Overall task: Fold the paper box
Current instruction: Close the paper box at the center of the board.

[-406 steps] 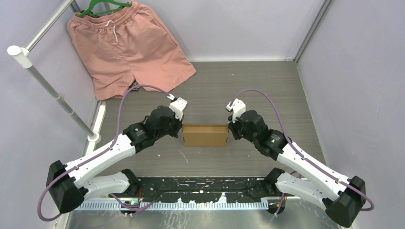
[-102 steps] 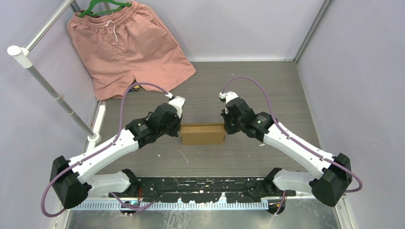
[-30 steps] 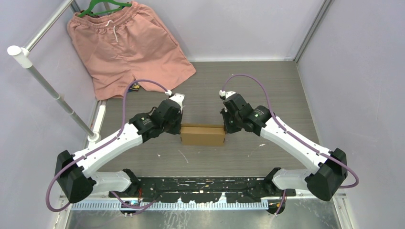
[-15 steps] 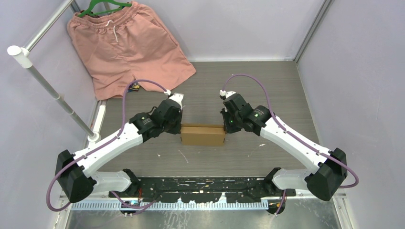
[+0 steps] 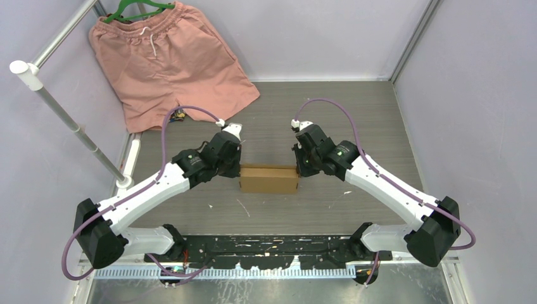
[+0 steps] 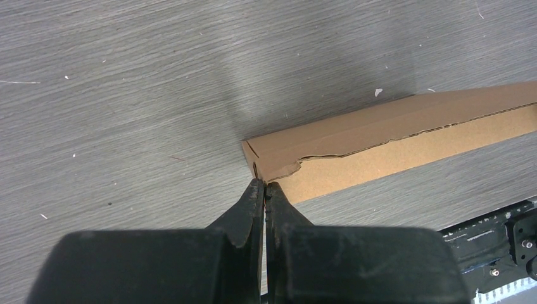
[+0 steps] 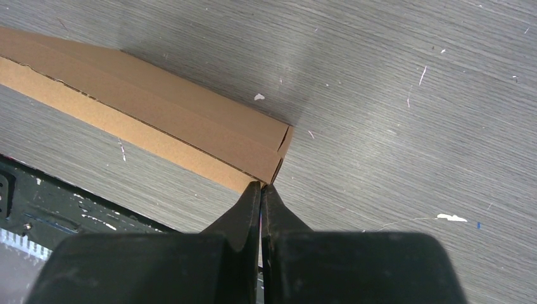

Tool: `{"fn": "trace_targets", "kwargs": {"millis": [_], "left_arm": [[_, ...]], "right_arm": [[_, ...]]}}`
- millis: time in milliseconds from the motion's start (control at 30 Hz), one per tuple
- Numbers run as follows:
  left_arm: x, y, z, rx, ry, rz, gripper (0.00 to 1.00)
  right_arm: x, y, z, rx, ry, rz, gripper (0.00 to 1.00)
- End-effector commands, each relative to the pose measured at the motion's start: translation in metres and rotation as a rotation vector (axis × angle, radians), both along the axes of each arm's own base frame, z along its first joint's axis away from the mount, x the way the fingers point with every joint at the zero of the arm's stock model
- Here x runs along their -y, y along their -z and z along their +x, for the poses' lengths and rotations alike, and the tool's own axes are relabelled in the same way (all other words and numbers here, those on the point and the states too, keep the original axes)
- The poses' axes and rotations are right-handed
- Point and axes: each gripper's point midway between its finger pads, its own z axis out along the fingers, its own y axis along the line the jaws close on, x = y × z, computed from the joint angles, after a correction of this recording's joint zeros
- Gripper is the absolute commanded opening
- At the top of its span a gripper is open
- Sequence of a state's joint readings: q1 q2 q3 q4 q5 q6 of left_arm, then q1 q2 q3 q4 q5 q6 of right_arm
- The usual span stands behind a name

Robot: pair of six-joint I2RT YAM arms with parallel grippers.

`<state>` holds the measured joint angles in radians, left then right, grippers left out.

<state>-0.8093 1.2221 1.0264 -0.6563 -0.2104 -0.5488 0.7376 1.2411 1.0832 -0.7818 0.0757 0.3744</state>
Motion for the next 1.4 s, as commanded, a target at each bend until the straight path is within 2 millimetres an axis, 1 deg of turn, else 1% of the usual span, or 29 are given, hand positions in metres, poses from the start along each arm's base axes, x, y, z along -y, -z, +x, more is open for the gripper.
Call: {"fn": "trace_targets", "kwargs": {"millis": [0, 167, 367, 800, 1167, 1367], "left_arm": [[0.034, -0.022, 0.000, 0.011, 0.044, -0.146, 0.01], [0.035, -0.021, 0.000, 0.015, 0.042, -0.144, 0.00], [0.036, -0.020, -0.002, 0.025, 0.043, -0.137, 0.00], [0.040, -0.008, -0.008, 0.028, 0.037, -0.111, 0.00], [0.046, -0.004, -0.013, 0.025, 0.007, -0.130, 0.00], [0.045, -0.001, -0.017, 0.037, -0.011, -0.129, 0.00]], "right_arm": [[-0.036, -0.021, 0.001, 0.028, -0.057, 0.173, 0.01], [-0.035, -0.018, 0.001, 0.024, -0.056, 0.170, 0.01], [-0.036, -0.020, 0.002, 0.031, -0.057, 0.174, 0.01], [-0.036, -0.017, 0.001, 0.026, -0.060, 0.173, 0.01], [-0.034, -0.015, -0.001, 0.032, -0.057, 0.177, 0.01], [-0.031, -0.014, -0.002, 0.039, -0.050, 0.183, 0.01]]}}
